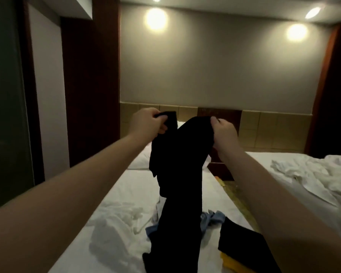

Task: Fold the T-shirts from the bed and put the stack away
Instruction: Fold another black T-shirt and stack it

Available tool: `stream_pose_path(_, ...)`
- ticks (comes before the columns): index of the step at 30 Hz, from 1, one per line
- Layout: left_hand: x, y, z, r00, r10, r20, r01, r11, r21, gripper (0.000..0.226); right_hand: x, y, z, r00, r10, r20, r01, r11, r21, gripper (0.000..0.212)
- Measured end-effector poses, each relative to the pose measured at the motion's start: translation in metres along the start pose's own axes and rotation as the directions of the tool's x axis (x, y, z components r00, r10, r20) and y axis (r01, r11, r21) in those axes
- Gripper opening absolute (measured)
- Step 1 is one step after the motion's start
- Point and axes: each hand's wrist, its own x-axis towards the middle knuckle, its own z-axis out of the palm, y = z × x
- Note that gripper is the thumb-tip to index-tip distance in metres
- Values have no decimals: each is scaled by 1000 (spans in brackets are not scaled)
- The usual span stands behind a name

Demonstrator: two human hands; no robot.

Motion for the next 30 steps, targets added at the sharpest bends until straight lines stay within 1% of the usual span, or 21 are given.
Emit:
stream_pose_path(1, 9, 4, -10, 999, 2, -50, 0, 1000, 30, 21, 14, -3, -6, 998, 40, -40, -38, 998, 54, 27)
stream_pose_path(3, 23, 5, -29, 991, 3, -131, 10, 996, 93, 18, 37, -5, -21, 993, 72, -91, -63, 993, 104, 27)
stream_pose_path(5, 28, 0, -46, 988, 2, -153, 27, 982, 188, 23, 44, -11, -35, 987, 102, -121, -84, 986, 143, 28)
stream_pose_path(7, 28, -7, -59, 988, -14, -154, 47, 976, 214, 27, 46, -16, -46, 980, 142, -141, -114, 975, 191, 28)
stream_pose_path(10, 25, -25, -70, 985, -96, -144, 120, 978, 173, 30, 48, -8, -55, 965, 227, -132, -183, 942, 283, 30)
stream_pose_path(12, 20, -37, -70, 983, -150, -109, 167, 970, 174, 31, 46, -1, -54, 958, 258, -126, -207, 926, 315, 31)
stream_pose_path(15, 13, -48, -63, 976, -210, -62, 217, 967, 136, 27, 40, 12, -48, 942, 296, -157, -234, 917, 324, 23)
stream_pose_path(17, 10, -51, -56, 971, -229, -66, 234, 968, 86, 20, 36, 18, -47, 930, 312, -193, -235, 911, 339, 13)
stream_pose_path(19, 8, -51, -51, 971, -235, -47, 234, 972, -7, 19, 32, 23, -47, 929, 306, -208, -218, 907, 360, 21)
stream_pose_path(21, 7, -51, -45, 979, -203, 24, 204, 973, -109, 18, 22, 24, -42, 945, 266, -190, -203, 933, 298, 25)
stream_pose_path(23, 4, -50, -40, 983, -154, 98, 168, 972, -163, 18, 11, 25, -33, 977, 182, -108, -161, 971, 178, 21)
stream_pose_path(24, 4, -50, -36, 984, -126, 126, 146, 976, -159, 18, 5, 26, -27, 992, 127, -23, -124, 986, 113, 16)
stream_pose_path(25, 4, -49, -32, 983, -97, 154, 121, 981, -151, 17, -1, 26, -20, 991, 83, 101, -89, 995, 49, 9)
stream_pose_path(26, 2, -48, -26, 980, -69, 184, 96, 985, -144, 17, -6, 28, -12, 968, 60, 242, -59, 998, -15, 5)
stream_pose_path(27, 1, -46, -21, 977, -42, 211, 73, 988, -140, 17, -11, 29, -5, 921, 62, 385, -36, 997, -74, 10)
stream_pose_path(28, 1, -44, -16, 973, -20, 229, 53, 989, -139, 16, -14, 32, 3, 851, 86, 518, -26, 992, -122, 18)
stream_pose_path(30, 1, -42, -9, 973, -11, 232, 48, 987, -156, 15, -21, 40, 19, 673, 151, 724, -35, 984, -173, 37)
